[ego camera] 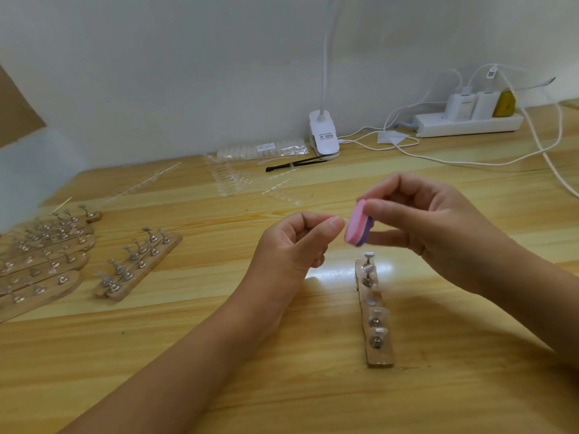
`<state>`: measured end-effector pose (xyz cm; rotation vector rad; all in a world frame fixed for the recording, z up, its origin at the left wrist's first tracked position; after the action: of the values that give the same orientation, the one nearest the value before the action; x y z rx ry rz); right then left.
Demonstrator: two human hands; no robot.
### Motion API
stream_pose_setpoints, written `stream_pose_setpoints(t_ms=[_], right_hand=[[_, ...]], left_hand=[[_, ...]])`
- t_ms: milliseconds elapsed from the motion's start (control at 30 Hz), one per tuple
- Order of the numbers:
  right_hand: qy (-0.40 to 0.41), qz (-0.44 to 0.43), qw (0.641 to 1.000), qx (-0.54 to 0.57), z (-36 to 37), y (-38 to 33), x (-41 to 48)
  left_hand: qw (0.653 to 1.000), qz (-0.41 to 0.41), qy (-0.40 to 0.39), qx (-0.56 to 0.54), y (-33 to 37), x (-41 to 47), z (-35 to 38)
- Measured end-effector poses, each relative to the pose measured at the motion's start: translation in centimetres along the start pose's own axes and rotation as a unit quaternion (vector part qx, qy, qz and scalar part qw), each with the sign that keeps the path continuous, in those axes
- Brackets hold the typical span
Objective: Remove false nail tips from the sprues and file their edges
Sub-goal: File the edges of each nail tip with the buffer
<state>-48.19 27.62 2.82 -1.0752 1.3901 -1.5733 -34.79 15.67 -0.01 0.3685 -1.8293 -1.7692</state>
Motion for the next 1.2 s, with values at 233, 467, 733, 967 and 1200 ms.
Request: stream_pose_setpoints(t_ms=[233, 467, 733, 967, 1200], right_hand=[[-0.009, 0.000, 1.000, -0.021, 0.1, 0.4, 0.1], [0.009, -0.031, 0.999, -0.005, -0.6, 0.1, 0.2], [-0.031, -0.028, 0.998, -0.055, -0.7, -0.5, 0.1], [-0.034, -0.023, 0.997, -0.066, -0.5, -0.5, 0.0], [-0.039, -0.023, 0.997, -0.070, -0.4, -0.4, 0.0]], left_hand=[[1.000, 0.004, -0.008, 0.017, 0.0, 0.0, 0.0], [1.000, 0.003, -0.021, 0.018, -0.1, -0.1, 0.3], [0.999, 0.007, -0.027, 0.025, -0.1, -0.1, 0.4], [0.999, 0.010, -0.020, 0.033, -0.1, 0.0, 0.2], [0.999, 0.016, -0.022, 0.037, -0.1, 0.0, 0.2]])
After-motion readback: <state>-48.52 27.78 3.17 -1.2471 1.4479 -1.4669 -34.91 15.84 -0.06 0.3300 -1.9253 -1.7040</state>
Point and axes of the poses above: each hand's wrist, its own x-axis towards the middle knuckle, its own z-axis out of the palm, y = z × x, the point moved 3 cm from there along x, towards the middle knuckle, and after that the axes turned 7 degrees about z, right-handed, at the moved point
